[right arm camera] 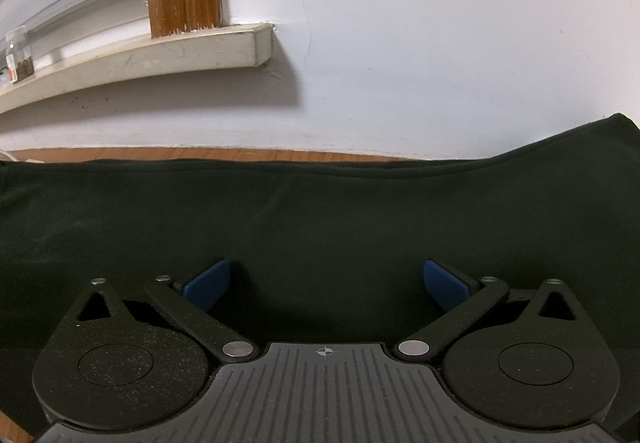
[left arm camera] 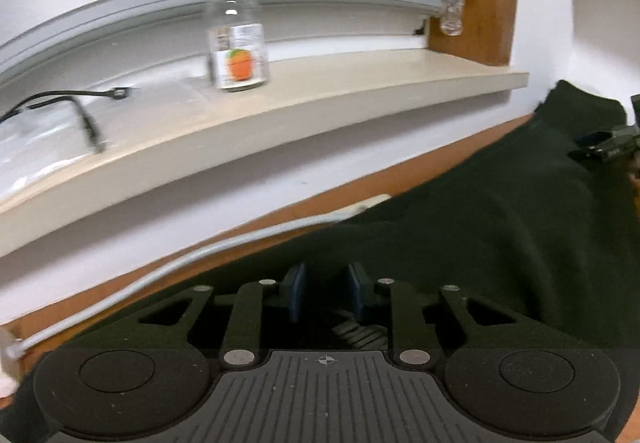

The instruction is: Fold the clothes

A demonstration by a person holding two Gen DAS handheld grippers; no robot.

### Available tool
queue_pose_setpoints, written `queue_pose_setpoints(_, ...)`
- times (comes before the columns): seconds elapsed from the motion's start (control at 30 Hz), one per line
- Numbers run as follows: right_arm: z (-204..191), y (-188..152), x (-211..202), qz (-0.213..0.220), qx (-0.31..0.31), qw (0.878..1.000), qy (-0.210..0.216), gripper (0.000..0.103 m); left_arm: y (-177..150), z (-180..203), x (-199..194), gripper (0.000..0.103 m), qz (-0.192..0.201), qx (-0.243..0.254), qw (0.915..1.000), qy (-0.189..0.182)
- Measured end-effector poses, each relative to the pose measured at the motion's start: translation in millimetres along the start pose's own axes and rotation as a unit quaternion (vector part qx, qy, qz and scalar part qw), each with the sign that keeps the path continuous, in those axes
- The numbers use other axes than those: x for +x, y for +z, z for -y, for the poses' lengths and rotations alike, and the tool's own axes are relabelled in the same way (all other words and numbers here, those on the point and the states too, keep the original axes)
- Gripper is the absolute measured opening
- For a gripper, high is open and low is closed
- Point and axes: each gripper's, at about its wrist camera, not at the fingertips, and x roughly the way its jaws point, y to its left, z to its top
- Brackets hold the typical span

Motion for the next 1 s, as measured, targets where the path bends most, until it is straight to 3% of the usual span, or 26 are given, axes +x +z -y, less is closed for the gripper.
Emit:
queue_pose_setpoints(0.03,-0.2,0.0,-0.2,0.0,0.0,1.0,0.0,0.103,2.6,-1.2,-4.3,0.035,0.011,0.0,0.9999,0.007)
queue_pose_setpoints(0.1,-0.5,-0.2,-0.6,0.0,0.0,1.0,0.0,0.103,11.2,1.8,-3.2,0.073,0.014,0.022,0.9992,0.03)
queue_pose_setpoints(0.23,-0.5,0.0,-0.6,0.0,0.0,1.0,-0.001,0.103,26.6,10.7,23.8,0.076,-0.005,0.059,0.9982,0.012)
queue_pose_setpoints(0.37,-0.6,0.2,-0.6,0.001,-0.001,1.0,-0.002,0.103,24.5,7.8,45.1,0.071,-0.039,0.054,0.9977,-0.008)
queue_pose_setpoints(0.43,-0.5,0.1,-0.7,0.0,-0.001,1.0,-0.002,0.103,19.6,4.7,48.3,0.062,-0.047,0.052,0.9974,-0.017)
queue_pose_setpoints(0.5,-0.6,0.1,-0.9,0.0,-0.001,1.0,-0.002,0.103,14.7,1.7,51.5,0.008,-0.055,0.049,0.997,-0.025)
queue_pose_setpoints(0.73,-1.0,0.2,-1.4,0.0,-0.003,1.0,-0.004,0.103,17.2,11.4,42.0,0.01,-0.027,0.026,0.9985,0.04)
queue_pose_setpoints(0.83,-0.9,0.3,-1.5,0.0,-0.002,1.0,-0.004,0.103,18.5,15.8,37.6,0.044,-0.015,0.017,0.9974,0.069)
queue_pose_setpoints(0.87,-0.9,0.3,-1.6,0.0,-0.002,1.0,-0.004,0.103,16.9,18.6,33.1,0.065,-0.009,0.017,0.9962,0.085)
queue_pose_setpoints(0.9,-1.2,0.4,-1.6,0.0,-0.003,1.0,-0.005,0.103,14.8,21.8,27.7,0.076,-0.002,0.017,0.9946,0.102)
queue_pose_setpoints(1.0,-1.6,0.6,-1.7,0.0,-0.002,1.0,-0.006,0.103,9.3,37.4,2.2,0.08,0.014,0.026,0.9947,0.099)
